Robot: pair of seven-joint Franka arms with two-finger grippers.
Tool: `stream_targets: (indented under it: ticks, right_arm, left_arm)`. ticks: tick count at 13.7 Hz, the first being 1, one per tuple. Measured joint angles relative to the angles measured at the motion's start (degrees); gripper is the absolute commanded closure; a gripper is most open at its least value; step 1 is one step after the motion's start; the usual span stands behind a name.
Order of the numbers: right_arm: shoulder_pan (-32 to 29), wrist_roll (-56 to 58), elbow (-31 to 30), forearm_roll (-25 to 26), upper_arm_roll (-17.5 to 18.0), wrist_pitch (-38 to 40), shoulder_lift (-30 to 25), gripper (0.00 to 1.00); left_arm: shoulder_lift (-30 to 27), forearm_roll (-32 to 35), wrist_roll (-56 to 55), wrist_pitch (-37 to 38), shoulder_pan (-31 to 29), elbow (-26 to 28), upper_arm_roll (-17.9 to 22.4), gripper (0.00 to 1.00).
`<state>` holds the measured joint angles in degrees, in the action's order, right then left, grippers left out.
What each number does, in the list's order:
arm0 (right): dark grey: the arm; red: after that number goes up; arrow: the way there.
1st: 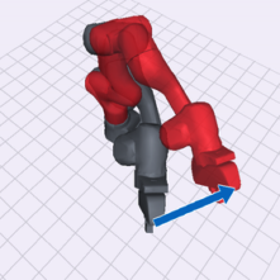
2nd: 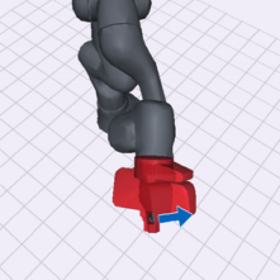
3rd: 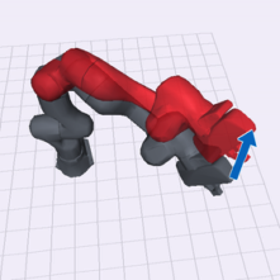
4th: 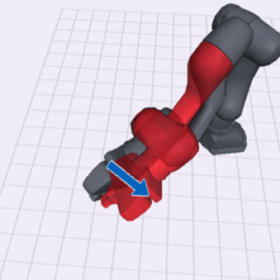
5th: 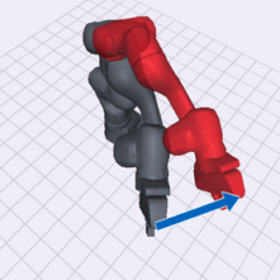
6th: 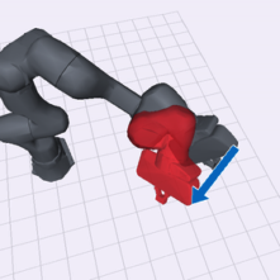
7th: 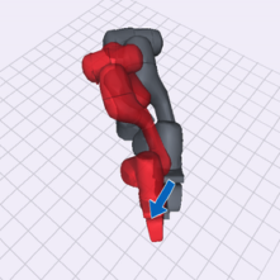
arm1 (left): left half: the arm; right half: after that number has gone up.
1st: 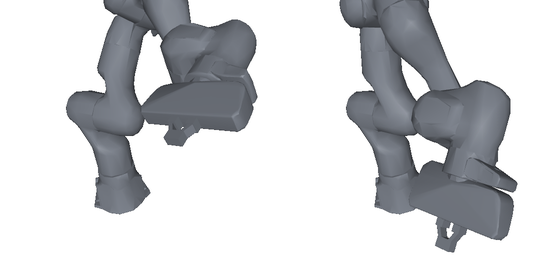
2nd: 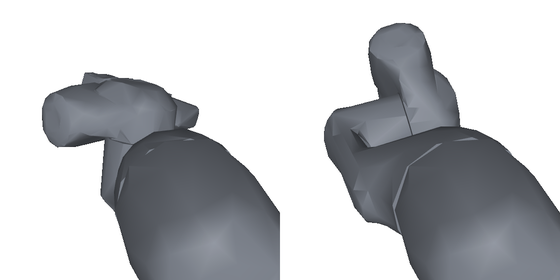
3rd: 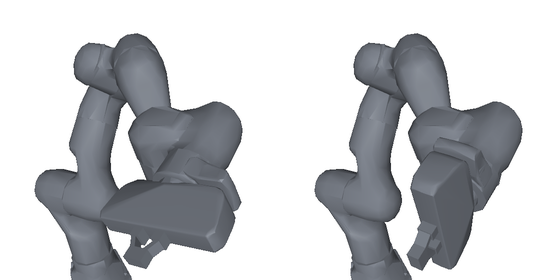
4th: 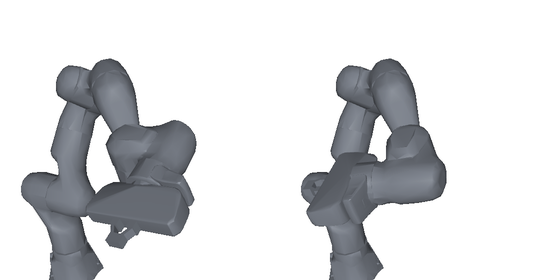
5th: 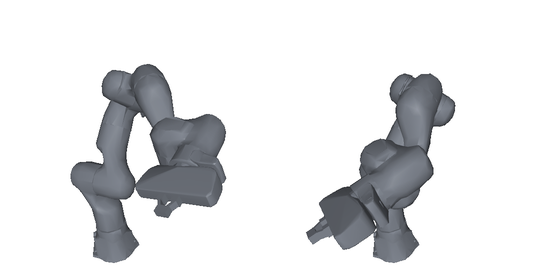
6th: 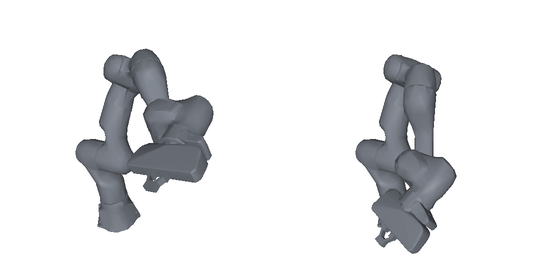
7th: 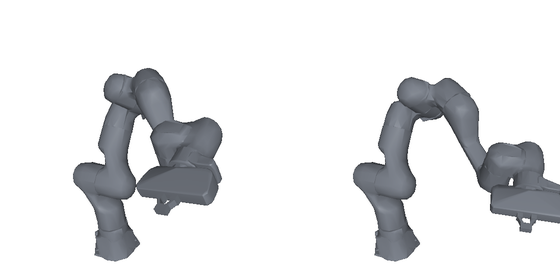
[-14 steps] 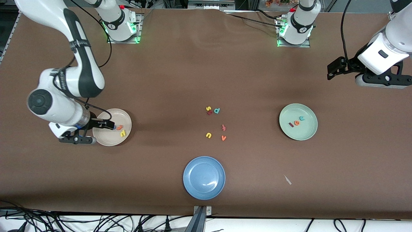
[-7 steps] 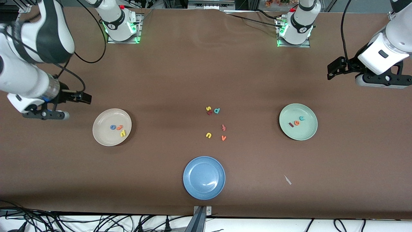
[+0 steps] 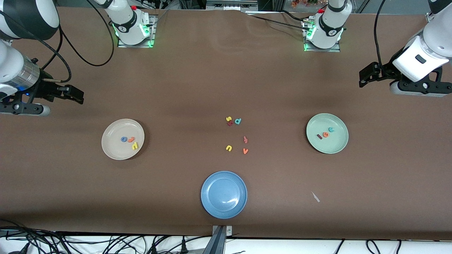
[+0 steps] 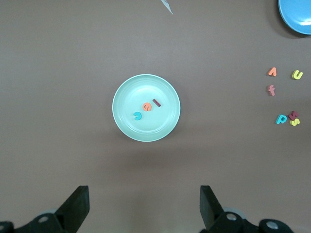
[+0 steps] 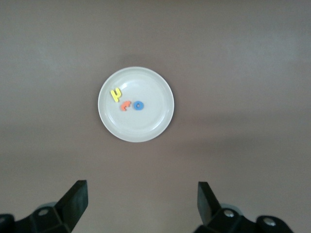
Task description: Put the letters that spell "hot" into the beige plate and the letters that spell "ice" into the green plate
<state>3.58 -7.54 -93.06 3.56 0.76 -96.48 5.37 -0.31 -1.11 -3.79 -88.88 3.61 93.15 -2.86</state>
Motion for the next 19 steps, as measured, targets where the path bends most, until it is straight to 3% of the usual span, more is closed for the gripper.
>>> stream_targets:
  ticks: [19]
  right_arm:
    - [-1.17, 0.0, 0.84, -3.71, -0.17, -1.36, -0.96, 0.0]
  left_arm:
    - [0.0, 0.0, 0.0, 0.0, 0.0, 0.0, 0.0, 0.0]
